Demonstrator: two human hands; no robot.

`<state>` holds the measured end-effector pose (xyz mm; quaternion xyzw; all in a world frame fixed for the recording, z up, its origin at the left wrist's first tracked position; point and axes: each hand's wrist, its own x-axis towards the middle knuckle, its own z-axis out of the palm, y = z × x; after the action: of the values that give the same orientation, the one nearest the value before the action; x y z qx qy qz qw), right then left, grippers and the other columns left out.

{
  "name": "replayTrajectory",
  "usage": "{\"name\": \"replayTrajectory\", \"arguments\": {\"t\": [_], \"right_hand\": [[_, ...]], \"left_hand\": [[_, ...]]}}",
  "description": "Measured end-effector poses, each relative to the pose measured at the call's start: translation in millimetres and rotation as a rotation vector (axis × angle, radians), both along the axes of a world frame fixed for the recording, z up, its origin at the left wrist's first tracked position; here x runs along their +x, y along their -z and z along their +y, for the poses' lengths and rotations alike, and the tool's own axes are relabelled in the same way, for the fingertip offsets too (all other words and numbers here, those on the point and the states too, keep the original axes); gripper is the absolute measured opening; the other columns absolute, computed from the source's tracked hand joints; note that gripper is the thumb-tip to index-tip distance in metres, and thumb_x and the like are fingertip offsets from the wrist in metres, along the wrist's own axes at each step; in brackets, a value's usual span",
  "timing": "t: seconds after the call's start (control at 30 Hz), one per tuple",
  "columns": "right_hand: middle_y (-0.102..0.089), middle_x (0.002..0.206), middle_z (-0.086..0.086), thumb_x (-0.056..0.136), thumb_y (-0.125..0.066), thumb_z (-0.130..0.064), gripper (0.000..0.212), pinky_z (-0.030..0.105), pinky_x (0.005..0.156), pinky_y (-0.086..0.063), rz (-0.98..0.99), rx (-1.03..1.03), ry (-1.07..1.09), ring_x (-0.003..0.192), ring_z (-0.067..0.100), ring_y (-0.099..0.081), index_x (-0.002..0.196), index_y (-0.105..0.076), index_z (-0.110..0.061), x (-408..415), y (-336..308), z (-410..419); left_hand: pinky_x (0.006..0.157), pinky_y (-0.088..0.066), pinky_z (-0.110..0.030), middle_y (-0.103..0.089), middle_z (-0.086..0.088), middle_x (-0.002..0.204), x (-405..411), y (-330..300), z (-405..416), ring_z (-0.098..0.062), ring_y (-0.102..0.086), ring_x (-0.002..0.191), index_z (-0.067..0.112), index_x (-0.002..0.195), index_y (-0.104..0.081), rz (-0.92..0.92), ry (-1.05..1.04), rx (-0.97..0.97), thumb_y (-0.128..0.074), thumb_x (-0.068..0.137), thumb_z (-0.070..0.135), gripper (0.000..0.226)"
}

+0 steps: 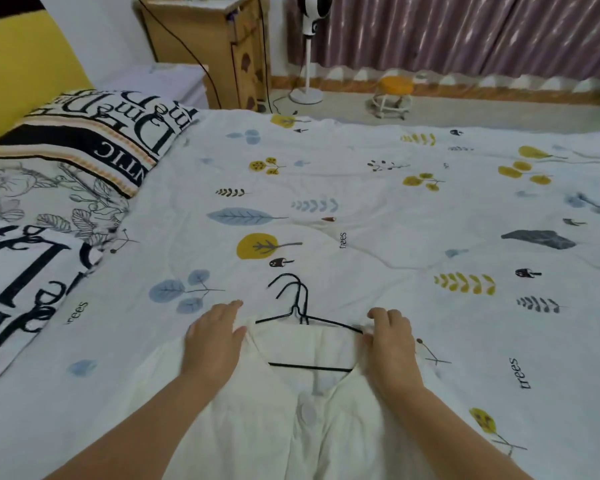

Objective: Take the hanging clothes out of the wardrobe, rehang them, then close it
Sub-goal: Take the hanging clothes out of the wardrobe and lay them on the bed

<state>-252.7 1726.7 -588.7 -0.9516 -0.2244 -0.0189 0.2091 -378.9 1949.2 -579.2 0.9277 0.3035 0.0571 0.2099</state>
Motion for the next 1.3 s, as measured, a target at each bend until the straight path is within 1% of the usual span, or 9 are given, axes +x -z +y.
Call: {"name": "replayTrajectory", "arguments": {"t": [0.13, 0.23, 0.33, 0.43, 0.5, 0.63, 0.87, 1.1, 1.3], "right_hand": [[-0.054, 0.061, 0.0, 0.048, -0.064, 0.001, 0.025, 0.028, 0.044, -0.036, -0.1, -0.162, -0.116, 0.05, 0.023, -0.055, 0.069, -0.062, -0.012, -6.3, 8.1, -0.6], [-0.057, 0.055, -0.005, 0.044, -0.074, -0.008, 0.029, 0.028, 0.041, -0.043, 0.006, -0.3, -0.164, 0.049, 0.019, -0.058, 0.072, -0.068, -0.013, -8.6, 7.9, -3.0], [-0.059, 0.065, -0.004, 0.061, -0.05, -0.016, 0.029, 0.031, 0.048, -0.049, 0.027, -0.322, -0.208, 0.058, 0.02, -0.062, 0.084, -0.068, -0.012, -13.7, -2.7, -8.8], [-0.056, 0.102, 0.003, 0.087, -0.037, -0.015, 0.03, 0.037, 0.08, -0.047, 0.178, -0.433, -0.147, 0.1, 0.025, -0.056, 0.108, -0.058, -0.01, -21.8, -34.3, -11.9], [-0.05, 0.122, 0.005, 0.096, -0.033, -0.017, 0.031, 0.032, 0.091, -0.039, 0.328, -0.525, -0.197, 0.118, 0.025, -0.046, 0.12, -0.053, -0.013, -26.6, -57.9, -14.7], [-0.057, 0.121, 0.008, 0.098, -0.036, -0.02, 0.028, 0.027, 0.076, -0.036, 0.418, -0.474, -0.206, 0.113, 0.025, -0.052, 0.115, -0.056, -0.011, -44.0, -118.5, -17.4], [-0.055, 0.124, 0.011, 0.097, -0.039, -0.024, 0.032, 0.032, 0.089, -0.044, 0.345, -0.366, -0.337, 0.112, 0.027, -0.053, 0.12, -0.055, -0.009, -101.9, -250.2, -16.4], [-0.054, 0.13, 0.008, 0.096, -0.043, -0.024, 0.034, 0.028, 0.091, -0.041, 0.302, -0.327, -0.537, 0.118, 0.025, -0.05, 0.127, -0.052, -0.012, -173.1, -356.6, -12.0], [-0.052, 0.133, 0.002, 0.096, -0.045, -0.03, 0.037, 0.025, 0.092, -0.039, 0.27, -0.285, -0.692, 0.12, 0.019, -0.049, 0.131, -0.049, -0.021, -253.2, -425.8, -8.8]], "left_hand": [[0.117, -0.008, -0.035, -0.016, 0.008, 0.156, -11.0, 17.3, -5.3, -0.011, -0.012, 0.144, 0.03, 0.148, -0.016, 0.285, 0.135, 0.036, -0.023, 0.101, 0.035, 0.048], [0.117, -0.007, -0.037, -0.002, 0.007, 0.158, -10.8, 14.8, -4.8, -0.014, -0.002, 0.146, 0.031, 0.149, -0.001, 0.43, 0.183, 0.052, -0.018, 0.101, 0.037, 0.051], [0.116, -0.01, -0.039, 0.003, 0.003, 0.158, -8.6, -0.9, -8.5, -0.019, -0.002, 0.146, 0.028, 0.149, 0.002, 0.513, 0.177, -0.007, -0.021, 0.101, 0.039, 0.054], [0.113, -0.02, -0.035, -0.007, -0.004, 0.157, -13.1, -31.6, -14.8, -0.023, -0.015, 0.143, 0.021, 0.149, -0.006, 0.5, 0.118, -0.103, -0.029, 0.099, 0.04, 0.058], [0.106, -0.03, -0.03, -0.028, -0.008, 0.149, -18.2, -59.8, -19.1, -0.024, -0.033, 0.135, 0.017, 0.146, -0.021, 0.49, 0.116, -0.118, -0.032, 0.099, 0.038, 0.052], [0.091, -0.038, -0.026, -0.054, -0.002, 0.128, -34.9, -129.4, -29.8, -0.019, -0.05, 0.117, 0.018, 0.125, -0.05, 0.48, 0.192, -0.109, -0.036, 0.099, 0.035, 0.035], [0.072, -0.036, -0.024, -0.061, -0.003, 0.111, -94.5, -262.9, -58.7, -0.02, -0.054, 0.097, 0.016, 0.11, -0.059, 0.426, 0.23, -0.087, -0.039, 0.097, 0.032, 0.028], [0.088, -0.047, -0.032, -0.063, -0.002, 0.112, -186.8, -373.1, -80.5, -0.02, -0.057, 0.101, 0.015, 0.111, -0.06, 0.281, 0.136, -0.078, -0.042, 0.097, 0.03, 0.027], [0.085, -0.04, -0.023, -0.056, 0.003, 0.126, -286.6, -433.3, -89.9, -0.013, -0.053, 0.109, 0.021, 0.124, -0.053, 0.208, 0.043, -0.022, -0.043, 0.096, 0.036, 0.032]]}}
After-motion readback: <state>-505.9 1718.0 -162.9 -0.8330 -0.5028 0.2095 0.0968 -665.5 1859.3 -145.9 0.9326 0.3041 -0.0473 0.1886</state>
